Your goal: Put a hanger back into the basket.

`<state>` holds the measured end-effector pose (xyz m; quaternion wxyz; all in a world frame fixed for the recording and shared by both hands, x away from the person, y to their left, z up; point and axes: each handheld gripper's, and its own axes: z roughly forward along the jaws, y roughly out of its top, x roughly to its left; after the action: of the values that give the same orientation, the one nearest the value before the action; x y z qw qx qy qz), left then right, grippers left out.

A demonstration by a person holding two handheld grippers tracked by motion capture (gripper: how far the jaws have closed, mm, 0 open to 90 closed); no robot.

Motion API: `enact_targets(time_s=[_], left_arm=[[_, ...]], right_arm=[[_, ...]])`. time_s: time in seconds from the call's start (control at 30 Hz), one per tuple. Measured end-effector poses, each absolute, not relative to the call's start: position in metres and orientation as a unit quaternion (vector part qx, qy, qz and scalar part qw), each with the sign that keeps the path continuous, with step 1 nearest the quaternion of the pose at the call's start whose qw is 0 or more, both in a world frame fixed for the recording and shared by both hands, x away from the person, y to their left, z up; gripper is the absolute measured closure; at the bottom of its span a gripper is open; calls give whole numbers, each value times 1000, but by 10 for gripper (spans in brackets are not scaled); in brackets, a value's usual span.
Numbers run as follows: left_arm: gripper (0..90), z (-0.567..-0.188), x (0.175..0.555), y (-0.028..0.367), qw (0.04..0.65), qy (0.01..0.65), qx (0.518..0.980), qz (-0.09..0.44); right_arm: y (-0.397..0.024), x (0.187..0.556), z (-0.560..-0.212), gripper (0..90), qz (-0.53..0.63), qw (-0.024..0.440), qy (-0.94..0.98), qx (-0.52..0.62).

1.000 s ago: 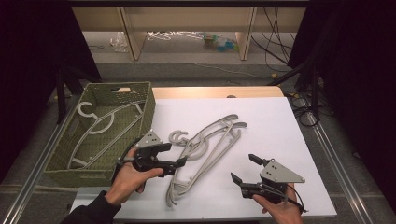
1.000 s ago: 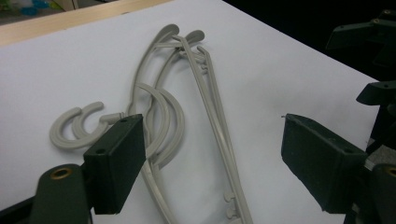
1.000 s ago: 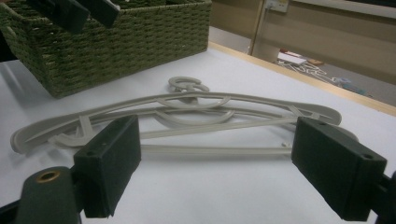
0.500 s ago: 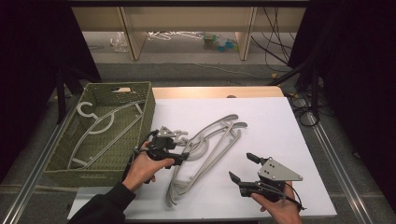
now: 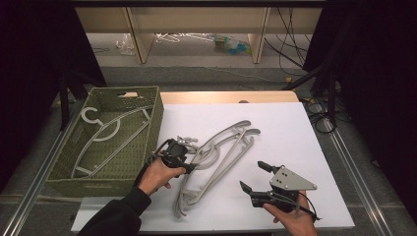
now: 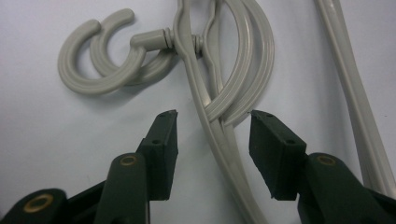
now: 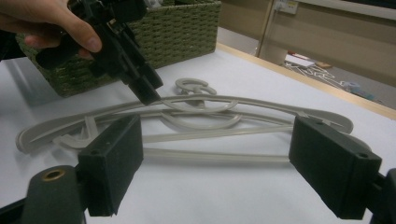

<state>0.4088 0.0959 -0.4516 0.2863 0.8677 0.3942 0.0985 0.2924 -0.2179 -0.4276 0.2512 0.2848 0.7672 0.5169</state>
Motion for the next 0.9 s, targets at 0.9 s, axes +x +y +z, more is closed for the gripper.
enact_targets(time_s=[0.9], left_arm=[[717,-469,420,92,260,406,876,32]], right_arm=[[-215,292,-428,191,517,253,767,283]])
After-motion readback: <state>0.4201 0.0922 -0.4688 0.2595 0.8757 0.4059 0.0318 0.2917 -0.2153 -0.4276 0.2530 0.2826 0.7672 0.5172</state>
